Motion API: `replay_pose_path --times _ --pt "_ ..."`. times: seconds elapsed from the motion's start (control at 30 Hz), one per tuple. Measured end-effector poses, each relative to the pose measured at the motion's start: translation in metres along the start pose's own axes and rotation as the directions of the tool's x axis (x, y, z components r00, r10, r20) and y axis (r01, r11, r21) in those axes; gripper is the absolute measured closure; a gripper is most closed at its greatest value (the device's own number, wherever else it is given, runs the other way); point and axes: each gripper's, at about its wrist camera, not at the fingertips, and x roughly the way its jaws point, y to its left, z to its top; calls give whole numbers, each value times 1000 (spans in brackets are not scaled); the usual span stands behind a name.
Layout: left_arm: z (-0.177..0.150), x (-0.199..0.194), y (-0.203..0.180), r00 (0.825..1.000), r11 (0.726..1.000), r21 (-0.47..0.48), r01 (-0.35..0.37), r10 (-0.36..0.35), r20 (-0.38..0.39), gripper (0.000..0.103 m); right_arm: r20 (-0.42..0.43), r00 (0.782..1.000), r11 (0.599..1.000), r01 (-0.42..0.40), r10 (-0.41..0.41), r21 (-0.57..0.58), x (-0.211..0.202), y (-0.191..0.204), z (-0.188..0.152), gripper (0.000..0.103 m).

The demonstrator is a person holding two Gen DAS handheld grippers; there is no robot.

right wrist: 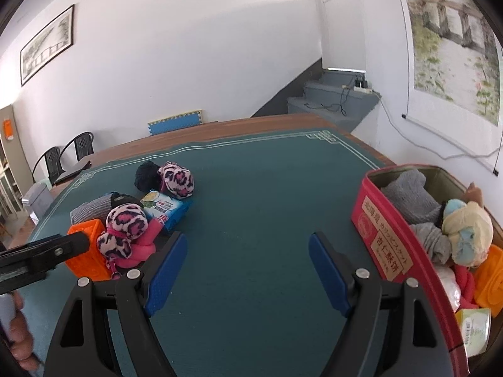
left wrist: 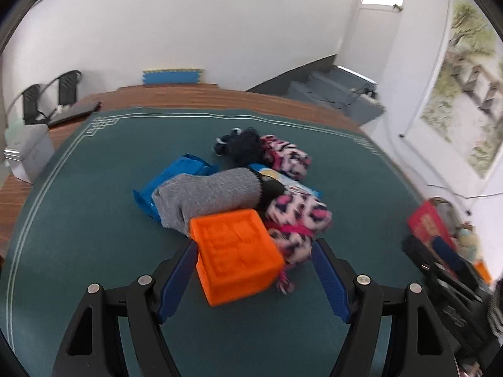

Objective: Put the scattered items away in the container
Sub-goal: 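Move the left gripper back to the pile and grasp the orange block, then grasp the pink leopard plush with the right gripper while the left holds the orange block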

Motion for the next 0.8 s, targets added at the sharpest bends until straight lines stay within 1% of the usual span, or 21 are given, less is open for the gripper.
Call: replay_pose_path --times 0.13,0.3,0.37,0.47,0.57,0.67,0.7,0.77,0.8 --pt "-6 16 15 999 999 -34 -13 11 -41 27 -14 1000 1000 0 0 -2 3 1 -1 21" --pt "-6 6 31 999 998 -64 6 -10 -51 27 -11 1000 1000 3 -3 -19 2 5 -2 21" --pt "-6 3 35 998 997 -75 16 -20 -52 27 -25 1000 1000 -17 16 -26 3 7 -2 21" --pt "-6 4 37 998 996 -87 28 -33 -59 27 -72 994 996 -83 81 -27 7 14 5 21" --pt "-9 6 34 997 996 -80 30 -36 -71 27 -136 975 984 -178 174 -22 16 29 17 21" --pt "-13 11 28 996 998 -61 23 -29 -87 28 -197 948 963 -265 251 -47 30 56 29 21" --pt "-14 13 26 996 998 -54 19 -24 -91 29 -213 943 960 -273 255 -62 37 64 31 21" --pt "-16 16 23 995 999 -46 19 -23 -101 39 -244 935 955 -285 257 -87 50 80 34 21" --pt "-17 17 22 994 999 -43 18 -23 -104 40 -260 935 958 -272 241 -91 58 85 33 21"
